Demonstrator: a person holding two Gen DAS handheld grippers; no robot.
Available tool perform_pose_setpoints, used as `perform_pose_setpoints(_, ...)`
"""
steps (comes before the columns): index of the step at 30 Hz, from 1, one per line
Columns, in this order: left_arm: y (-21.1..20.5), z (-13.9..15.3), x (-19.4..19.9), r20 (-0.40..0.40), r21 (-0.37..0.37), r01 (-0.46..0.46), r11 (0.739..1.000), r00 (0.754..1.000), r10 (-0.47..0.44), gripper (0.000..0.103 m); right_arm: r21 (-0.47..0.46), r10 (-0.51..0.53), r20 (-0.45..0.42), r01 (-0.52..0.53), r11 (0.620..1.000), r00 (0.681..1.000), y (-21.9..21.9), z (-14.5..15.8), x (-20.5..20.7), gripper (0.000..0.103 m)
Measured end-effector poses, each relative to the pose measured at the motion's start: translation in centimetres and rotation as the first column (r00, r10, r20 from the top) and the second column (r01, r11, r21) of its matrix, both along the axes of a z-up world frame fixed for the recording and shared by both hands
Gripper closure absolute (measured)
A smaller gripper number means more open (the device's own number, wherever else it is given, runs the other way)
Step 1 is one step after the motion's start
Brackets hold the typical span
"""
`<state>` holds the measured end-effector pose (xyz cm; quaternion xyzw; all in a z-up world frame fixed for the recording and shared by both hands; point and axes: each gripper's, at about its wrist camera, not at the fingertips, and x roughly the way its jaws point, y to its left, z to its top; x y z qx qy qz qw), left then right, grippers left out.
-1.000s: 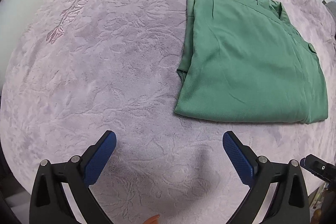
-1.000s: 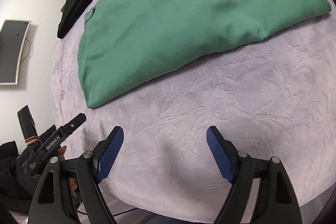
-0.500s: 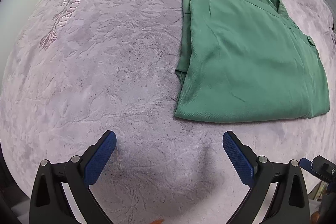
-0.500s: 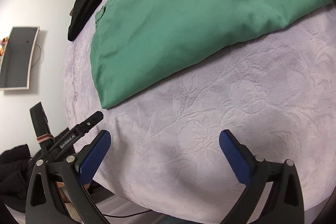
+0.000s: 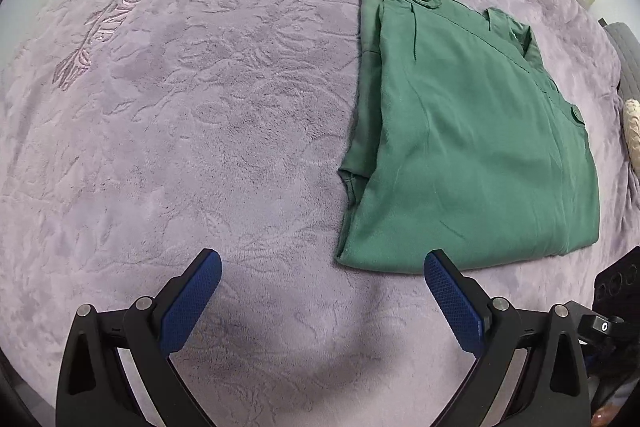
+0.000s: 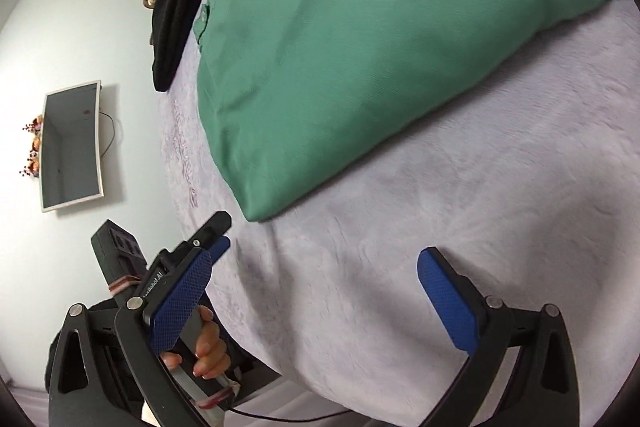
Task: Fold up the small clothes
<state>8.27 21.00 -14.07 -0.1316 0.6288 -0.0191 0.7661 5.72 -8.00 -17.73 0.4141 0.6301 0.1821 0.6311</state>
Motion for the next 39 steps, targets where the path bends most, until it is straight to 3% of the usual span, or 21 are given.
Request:
perform_pose_setpoints(10, 0.2, -1.2, 0.9, -0.021, 0.010, -0.005, 1.000, 1.000, 0.005, 0.002, 0.123, -0.128, -0.001, 0.128, 0.984, 0.992, 0.1, -1.6, 2.3, 0.000)
perform_pose_setpoints(19, -0.5, -1.6, 1.4, -0.018, -0.002, 0.003, 1.000, 1.000, -0.003, 0.002, 0.201, -0.160, 0.013, 0.154, 0.967, 0.987, 1.9, -2.1, 4.9, 0.000)
perform_pose_setpoints(24, -0.1, -1.4, 2.7, 0.007, -0.041, -0.010, 0.999, 1.000, 0.010, 0.002, 0.251, -0.215, -0.035, 0.217, 0.943, 0.976, 1.1, -2.8, 4.4, 0.002)
perform_pose_setpoints(25, 0.2, -1.3, 3.1, 0.013, -0.067, -0.019, 0.998, 1.000, 0.019, 0.002, 0.260, -0.223, -0.042, 0.226, 0.939, 0.974, 0.9, -2.9, 4.4, 0.009)
perform_pose_setpoints(26, 0.5, -1.2, 3.4, 0.016, -0.091, -0.029, 0.995, 0.999, 0.030, 0.002, 0.256, -0.222, -0.042, 0.225, 0.940, 0.974, 0.8, -2.8, 4.4, 0.024)
perform_pose_setpoints(28, 1.1, -1.2, 4.2, 0.016, -0.144, -0.047, 0.988, 0.999, 0.050, 0.002, 0.227, -0.196, -0.031, 0.198, 0.954, 0.980, 0.6, -2.9, 4.5, 0.080)
perform_pose_setpoints(30, 1.4, -1.3, 5.1, 0.017, -0.181, -0.053, 0.982, 0.998, 0.057, 0.002, 0.240, -0.195, 0.004, 0.189, 0.952, 0.981, 0.2, -2.4, 4.6, 0.088)
perform_pose_setpoints(34, 1.1, -2.1, 6.9, -0.010, -0.282, -0.041, 0.958, 0.999, 0.040, 0.002, 0.246, -0.162, 0.125, 0.127, 0.961, 0.979, -0.1, 0.9, 5.2, 0.090)
perform_pose_setpoints(36, 0.6, -2.7, 7.9, -0.028, -0.358, -0.035, 0.933, 0.999, 0.027, 0.002, 0.239, -0.143, 0.163, 0.101, 0.966, 0.976, -0.4, 2.2, 5.5, 0.090)
perform_pose_setpoints(39, -0.5, -3.6, 10.0, -0.044, -0.490, -0.027, 0.871, 0.999, 0.006, 0.002, 0.229, -0.118, 0.186, 0.074, 0.971, 0.975, -0.6, 3.0, 5.9, 0.090)
